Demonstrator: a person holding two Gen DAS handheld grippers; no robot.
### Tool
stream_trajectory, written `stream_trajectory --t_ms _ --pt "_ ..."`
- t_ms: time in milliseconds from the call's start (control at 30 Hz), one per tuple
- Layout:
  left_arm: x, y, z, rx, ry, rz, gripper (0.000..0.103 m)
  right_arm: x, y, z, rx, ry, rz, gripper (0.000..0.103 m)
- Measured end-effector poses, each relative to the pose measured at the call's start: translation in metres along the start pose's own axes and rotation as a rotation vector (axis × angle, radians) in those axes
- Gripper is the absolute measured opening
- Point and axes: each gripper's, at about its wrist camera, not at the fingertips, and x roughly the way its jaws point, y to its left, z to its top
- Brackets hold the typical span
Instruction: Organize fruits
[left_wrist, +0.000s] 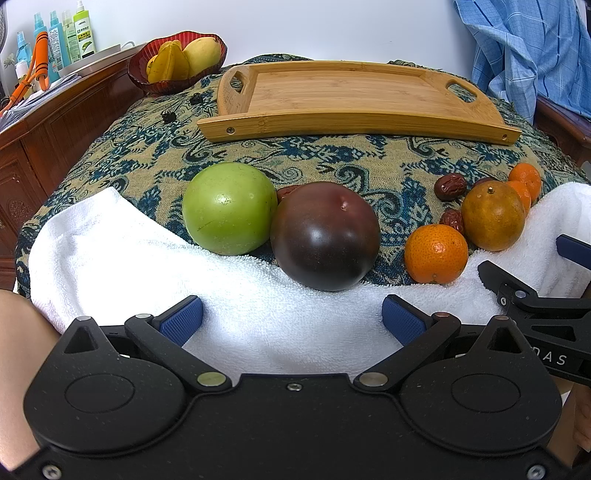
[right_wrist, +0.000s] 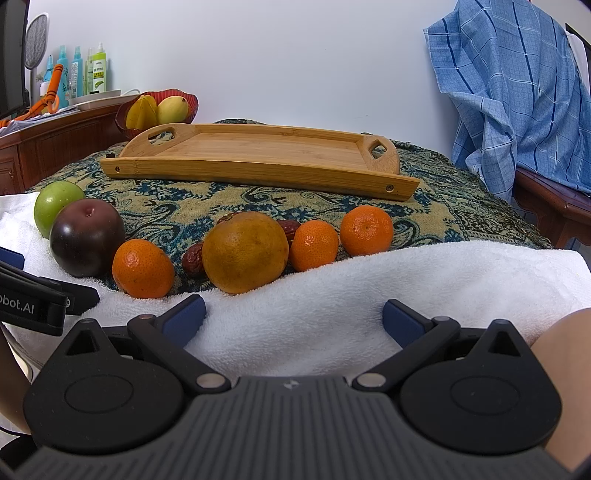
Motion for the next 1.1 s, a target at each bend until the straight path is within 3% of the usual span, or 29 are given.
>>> stream_trajectory --t_ms 567,833,967,1100 --pt "0.000 0.000 0.000 0.003 -0.001 -0.001 0.103 -0.001 0.001 0.000 0.002 -0.001 -0.001 0.103" --pt "-0.003 0.002 -0.007 0.015 -0.058 -0.010 0.103 0.001 0.002 -0.005 0.012 -0.027 -0.016 0.103" --pt "-0.008 -0.001 -0.003 0.026 -0.052 -0.004 0.103 -0.001 0.000 0.002 0.008 0.002 -0.002 0.103" --pt "-0.021 0.000 0.000 0.046 -0.106 -0.017 0.094 -0.009 0.004 0.005 -0.042 -0.045 0.005 0.102"
